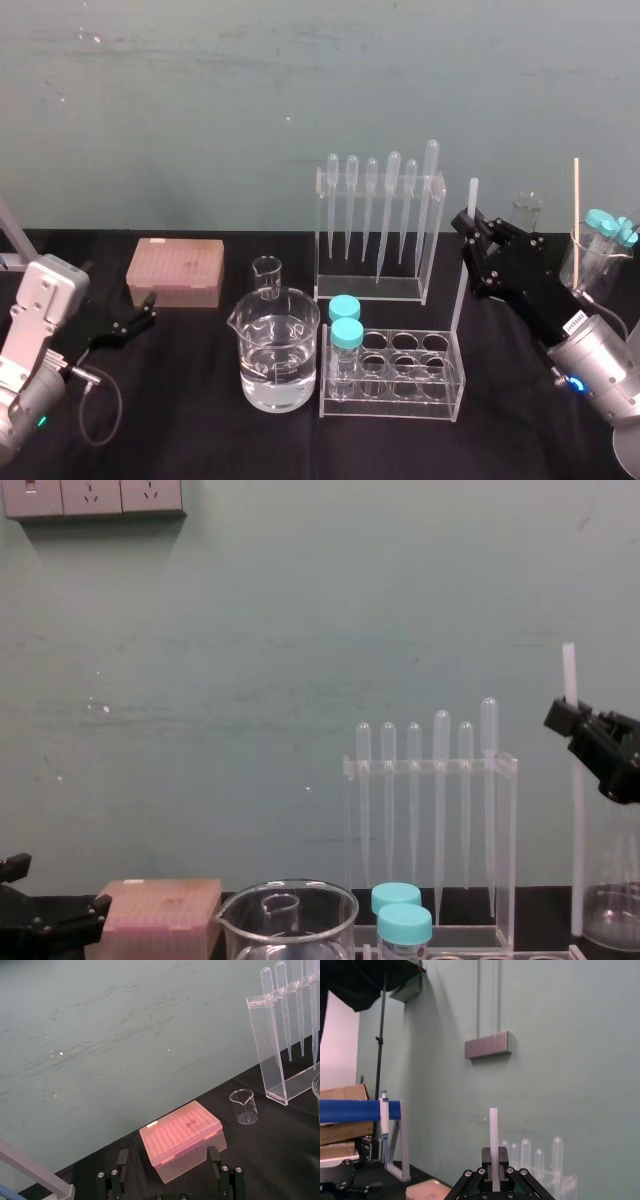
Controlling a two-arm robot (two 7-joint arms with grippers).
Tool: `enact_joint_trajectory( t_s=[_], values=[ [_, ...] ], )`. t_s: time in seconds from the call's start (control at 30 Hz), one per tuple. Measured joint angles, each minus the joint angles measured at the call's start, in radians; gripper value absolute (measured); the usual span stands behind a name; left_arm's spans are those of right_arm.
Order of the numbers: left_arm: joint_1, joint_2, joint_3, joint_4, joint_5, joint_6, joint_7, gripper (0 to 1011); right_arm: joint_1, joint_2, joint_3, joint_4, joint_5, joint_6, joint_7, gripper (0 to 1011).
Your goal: Pick up the stirring rod with one hand, then place it down.
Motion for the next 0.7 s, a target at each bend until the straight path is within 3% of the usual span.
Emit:
enact_joint_trajectory(
  t_s=[0.7],
  values=[
    [0.0,0.0,0.0,0.0,0.0,0.0,0.0,1000,0.001,0.001,-0.002,-0.005,-0.006,0.0,-0.002,69]
  ],
)
